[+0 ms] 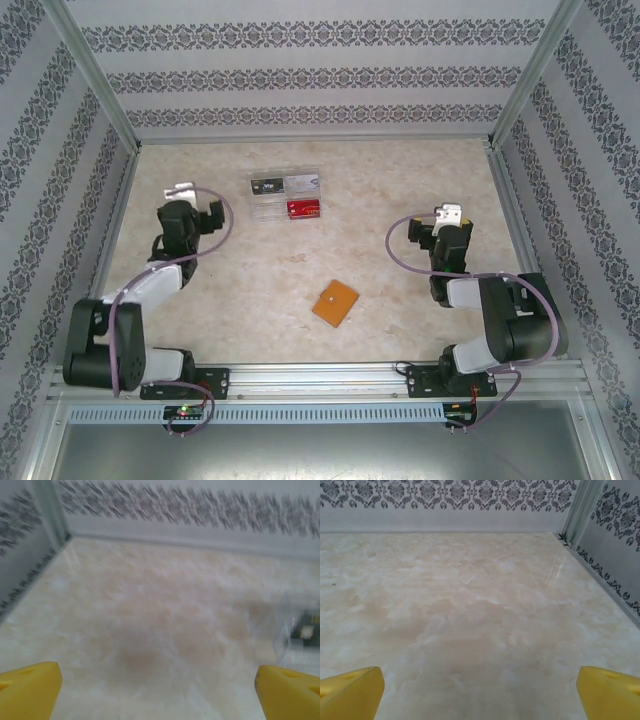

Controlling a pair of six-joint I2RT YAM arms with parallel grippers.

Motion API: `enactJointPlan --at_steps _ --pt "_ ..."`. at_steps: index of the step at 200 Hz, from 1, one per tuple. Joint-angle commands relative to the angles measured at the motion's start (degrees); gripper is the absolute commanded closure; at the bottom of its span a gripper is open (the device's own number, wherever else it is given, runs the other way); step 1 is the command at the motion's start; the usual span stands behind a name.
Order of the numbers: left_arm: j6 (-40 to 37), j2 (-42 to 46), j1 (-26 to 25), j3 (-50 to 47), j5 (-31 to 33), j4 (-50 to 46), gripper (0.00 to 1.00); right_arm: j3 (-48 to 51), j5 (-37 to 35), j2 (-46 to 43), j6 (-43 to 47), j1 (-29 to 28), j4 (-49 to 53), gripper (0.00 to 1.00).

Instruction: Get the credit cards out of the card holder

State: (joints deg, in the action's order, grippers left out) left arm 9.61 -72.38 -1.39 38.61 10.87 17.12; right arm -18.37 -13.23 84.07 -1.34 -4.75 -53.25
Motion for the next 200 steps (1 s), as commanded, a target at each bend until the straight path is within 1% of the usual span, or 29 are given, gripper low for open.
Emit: enactJointPlan --at_steps 1,17,24,30,35,45,58,68,79,94,106,112,124,129,144,158,179,200 --pt "12.8 4.1 0.4 8.6 6.8 -23.2 0.0 0.6 -1.7 -0.9 0.3 -0.3 -2.2 0.02" --pt "21.0 5.5 0.4 13.9 8.5 -35.3 0.0 -0.1 -2.0 -1.3 0.3 -0.2 -1.1 0.02" --pt "22.9 6.2 0.4 15.2 8.5 -38.1 0.01 -0.3 -3.1 -2.5 0.5 -0.5 -0.7 0.02" --pt "23.4 7.0 0.4 15.5 7.7 -39.4 0.0 -0.7 -3.0 -4.3 0.3 -0.5 1.8 0.02" --pt "23.7 7.8 0.4 15.6 6.6 -40.1 0.01 -1.0 -2.8 -6.3 0.1 -0.3 5.5 0.02" --pt "24.7 9.9 0.4 14.5 5.1 -40.5 0.0 -4.7 -2.5 -9.7 -0.3 -0.1 13.8 0.02" --pt "25.9 13.5 0.4 11.7 3.0 -39.0 0.0 -5.4 -2.8 -13.1 -1.6 -0.2 16.2 0.02" --pt "27.0 16.2 0.4 9.6 1.2 -38.1 0.0 -5.0 -5.0 -16.0 -6.9 -0.1 17.2 0.02" --pt "27.8 18.8 0.4 7.7 -1.1 -37.7 0.0 -5.6 -6.9 -20.4 -15.4 0.1 23.4 0.02" --pt "29.1 21.3 0.3 6.0 -4.4 -38.5 0.0 -6.5 -2.9 -26.4 -21.5 0.4 31.7 0.02" --pt "29.5 22.6 0.2 4.8 -7.6 -38.8 0.02 -7.6 -1.9 -30.7 -30.8 0.8 39.2 0.02" --pt "29.9 23.0 -0.1 4.2 -9.2 -39.1 0.04 -8.5 1.3 -32.5 -32.3 1.1 42.0 0.02" --pt "30.1 23.9 -0.8 3.1 -11.9 -39.0 0.07 -9.8 10.7 -35.5 -31.3 1.3 46.1 0.02" --pt "30.1 24.1 -1.6 2.6 -12.5 -39.0 0.08 -10.1 13.1 -36.4 -31.9 1.2 47.3 0.02" --pt "29.4 24.5 -5.3 2.1 -12.6 -39.6 0.1 -10.1 18.2 -38.8 -34.4 1.1 49.3 0.02" --pt "29.0 24.4 -10.5 1.9 -10.3 -40.2 0.1 -10.4 21.6 -40.3 -35.1 0.0 51.8 0.02" --pt "28.5 23.2 -21.2 1.2 -5.4 -39.6 0.12 -10.8 23.3 -42.1 -35.6 -3.4 55.8 0.02" --pt "28.5 19.7 -30.9 0.7 -0.5 -39.6 0.13 -11.1 24.8 -43.2 -35.0 -7.9 60.4 0.02"
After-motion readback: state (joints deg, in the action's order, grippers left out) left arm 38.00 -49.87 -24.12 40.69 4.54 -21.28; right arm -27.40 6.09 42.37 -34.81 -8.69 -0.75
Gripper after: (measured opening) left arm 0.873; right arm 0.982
